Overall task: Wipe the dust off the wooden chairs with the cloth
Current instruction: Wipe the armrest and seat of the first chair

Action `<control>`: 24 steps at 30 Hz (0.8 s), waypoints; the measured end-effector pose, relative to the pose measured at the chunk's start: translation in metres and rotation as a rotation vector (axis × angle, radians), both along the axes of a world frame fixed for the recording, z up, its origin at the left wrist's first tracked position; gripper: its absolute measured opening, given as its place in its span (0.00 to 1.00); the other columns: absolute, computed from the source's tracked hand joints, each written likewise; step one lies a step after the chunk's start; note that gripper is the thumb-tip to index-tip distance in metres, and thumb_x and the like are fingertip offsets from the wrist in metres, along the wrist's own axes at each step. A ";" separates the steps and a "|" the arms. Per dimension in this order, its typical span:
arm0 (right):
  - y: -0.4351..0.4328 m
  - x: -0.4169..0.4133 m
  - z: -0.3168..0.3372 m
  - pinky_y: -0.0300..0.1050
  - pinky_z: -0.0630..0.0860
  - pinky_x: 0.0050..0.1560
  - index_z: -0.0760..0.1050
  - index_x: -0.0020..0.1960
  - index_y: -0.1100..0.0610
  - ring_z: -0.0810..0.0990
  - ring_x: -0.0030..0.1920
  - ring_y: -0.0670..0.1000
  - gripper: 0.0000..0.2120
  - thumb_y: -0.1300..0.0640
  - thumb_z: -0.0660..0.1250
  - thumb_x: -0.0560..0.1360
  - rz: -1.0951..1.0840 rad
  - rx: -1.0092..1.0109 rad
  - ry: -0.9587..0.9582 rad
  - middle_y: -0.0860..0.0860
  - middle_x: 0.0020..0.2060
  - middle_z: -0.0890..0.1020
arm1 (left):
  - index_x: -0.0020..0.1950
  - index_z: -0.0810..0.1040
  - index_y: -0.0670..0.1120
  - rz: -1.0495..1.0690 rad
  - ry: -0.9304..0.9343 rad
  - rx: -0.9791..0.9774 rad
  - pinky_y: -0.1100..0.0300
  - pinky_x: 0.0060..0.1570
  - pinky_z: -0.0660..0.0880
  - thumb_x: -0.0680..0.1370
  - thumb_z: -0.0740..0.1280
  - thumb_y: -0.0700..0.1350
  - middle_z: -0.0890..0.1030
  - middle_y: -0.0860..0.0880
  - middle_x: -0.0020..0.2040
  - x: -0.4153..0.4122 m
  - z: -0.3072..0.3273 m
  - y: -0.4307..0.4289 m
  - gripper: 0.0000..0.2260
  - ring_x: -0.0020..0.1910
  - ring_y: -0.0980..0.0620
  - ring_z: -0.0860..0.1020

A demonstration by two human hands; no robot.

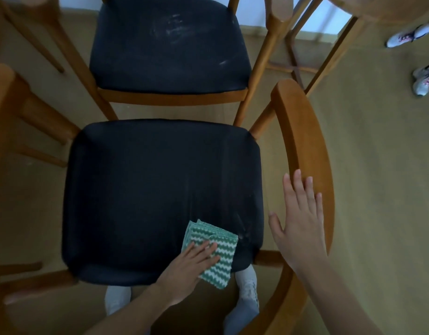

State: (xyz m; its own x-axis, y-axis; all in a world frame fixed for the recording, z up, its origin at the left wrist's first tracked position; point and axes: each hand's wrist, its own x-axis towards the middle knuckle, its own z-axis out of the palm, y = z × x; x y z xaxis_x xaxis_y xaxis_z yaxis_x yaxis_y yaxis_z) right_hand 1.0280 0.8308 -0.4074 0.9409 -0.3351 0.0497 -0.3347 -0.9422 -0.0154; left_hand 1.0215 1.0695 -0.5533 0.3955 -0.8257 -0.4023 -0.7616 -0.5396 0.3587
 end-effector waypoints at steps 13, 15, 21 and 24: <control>0.005 -0.006 0.000 0.44 0.38 0.73 0.56 0.74 0.59 0.52 0.73 0.52 0.30 0.46 0.50 0.76 -0.007 0.013 -0.021 0.55 0.73 0.56 | 0.73 0.61 0.62 -0.031 0.498 0.057 0.57 0.68 0.62 0.82 0.55 0.53 0.69 0.56 0.71 -0.002 0.030 0.027 0.18 0.69 0.54 0.66; 0.000 -0.003 0.000 0.43 0.38 0.73 0.57 0.74 0.59 0.52 0.73 0.52 0.30 0.46 0.51 0.76 -0.018 0.006 -0.021 0.54 0.73 0.58 | 0.71 0.63 0.64 0.165 0.595 -0.008 0.62 0.65 0.65 0.82 0.56 0.52 0.71 0.59 0.68 0.009 0.041 0.024 0.17 0.66 0.57 0.70; -0.026 0.022 0.005 0.48 0.41 0.73 0.55 0.75 0.58 0.51 0.74 0.52 0.30 0.48 0.53 0.76 0.065 -0.023 -0.003 0.55 0.73 0.59 | 0.61 0.72 0.57 0.720 0.723 -0.552 0.51 0.62 0.72 0.78 0.61 0.50 0.79 0.51 0.58 0.131 0.080 -0.037 0.12 0.56 0.54 0.78; -0.040 0.049 0.009 0.52 0.47 0.75 0.54 0.76 0.56 0.49 0.75 0.53 0.28 0.48 0.55 0.79 0.119 0.004 0.031 0.52 0.74 0.56 | 0.70 0.67 0.53 0.736 0.447 -0.604 0.55 0.64 0.69 0.81 0.60 0.44 0.74 0.50 0.66 0.201 0.083 -0.082 0.17 0.63 0.51 0.73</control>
State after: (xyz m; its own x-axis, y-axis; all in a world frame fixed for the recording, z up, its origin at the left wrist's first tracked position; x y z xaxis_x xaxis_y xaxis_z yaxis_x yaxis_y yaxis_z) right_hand 1.0775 0.7907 -0.3985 0.9751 -0.2212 0.0188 -0.2210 -0.9752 -0.0104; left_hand 1.2229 0.9879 -0.4699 0.7982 -0.5539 -0.2367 -0.0508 -0.4535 0.8898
